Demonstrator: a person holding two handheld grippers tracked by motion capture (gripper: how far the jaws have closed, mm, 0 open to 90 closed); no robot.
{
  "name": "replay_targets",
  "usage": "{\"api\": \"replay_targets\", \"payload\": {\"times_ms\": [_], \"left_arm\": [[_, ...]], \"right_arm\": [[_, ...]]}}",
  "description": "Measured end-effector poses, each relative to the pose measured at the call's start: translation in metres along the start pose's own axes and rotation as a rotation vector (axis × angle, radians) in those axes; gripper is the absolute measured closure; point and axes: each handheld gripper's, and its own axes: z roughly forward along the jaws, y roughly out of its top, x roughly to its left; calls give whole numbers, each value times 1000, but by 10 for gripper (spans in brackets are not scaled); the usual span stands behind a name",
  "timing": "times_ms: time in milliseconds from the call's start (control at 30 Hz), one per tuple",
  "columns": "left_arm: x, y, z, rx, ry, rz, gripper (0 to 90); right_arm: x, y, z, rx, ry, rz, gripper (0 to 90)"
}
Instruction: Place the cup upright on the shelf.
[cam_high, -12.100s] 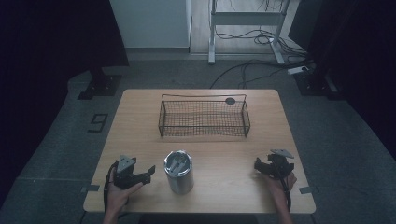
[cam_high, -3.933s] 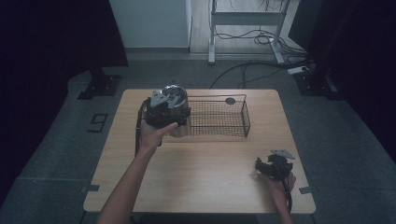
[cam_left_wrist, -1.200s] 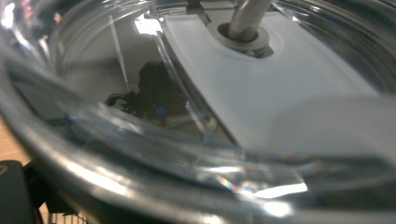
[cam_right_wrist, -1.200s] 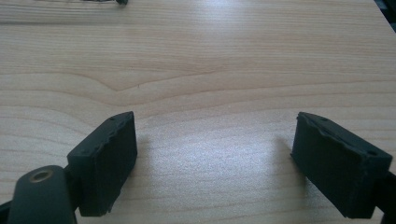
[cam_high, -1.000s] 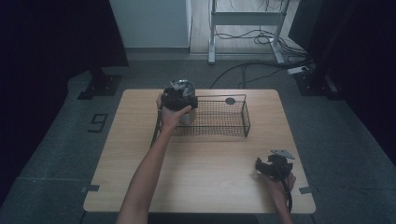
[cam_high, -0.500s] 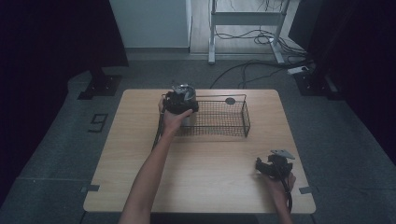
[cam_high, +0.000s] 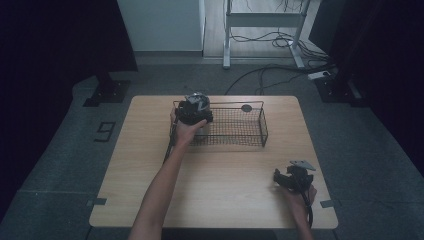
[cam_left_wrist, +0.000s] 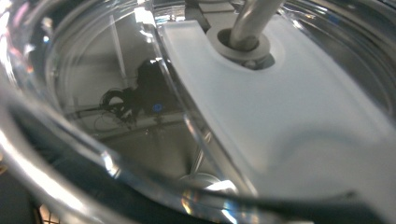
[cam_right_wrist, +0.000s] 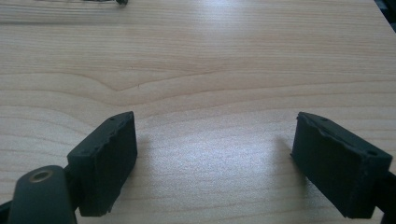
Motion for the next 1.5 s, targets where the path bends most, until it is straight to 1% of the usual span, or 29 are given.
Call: {"api": "replay_targets", "payload": {"times_ms": [233, 333, 467, 733, 900, 1000, 1133, 1267, 1333, 1433, 1500], "left_arm": [[2, -7, 3, 15, 4, -11, 36], [1, -10, 3, 11, 4, -1, 37], [1, -12, 2, 6, -1, 22, 36], [5, -16, -1, -4, -22, 6, 35], [4, -16, -1, -2, -18, 0, 33], [4, -15, -1, 1, -10, -12, 27], [4, -14, -5, -4, -11, 4, 27], [4, -11, -11, -24, -13, 1, 19], [5, -9, -15, -48, -27, -9, 5], [4, -5, -24, -81, -40, -10, 5], [5, -3, -29, -88, -44, -6, 5]], "right_arm": [[0, 0, 0, 0, 0, 0, 138], [0, 0, 0, 0, 0, 0, 139], [0, 0, 0, 0, 0, -1, 139], [0, 0, 0, 0, 0, -2, 139], [0, 0, 0, 0, -1, -1, 139], [0, 0, 0, 0, 0, 0, 139], [0, 0, 0, 0, 0, 0, 139], [0, 0, 0, 0, 0, 0, 138], [0, 0, 0, 0, 0, -1, 139], [0, 0, 0, 0, 0, -1, 139], [0, 0, 0, 0, -1, -1, 139]]}}
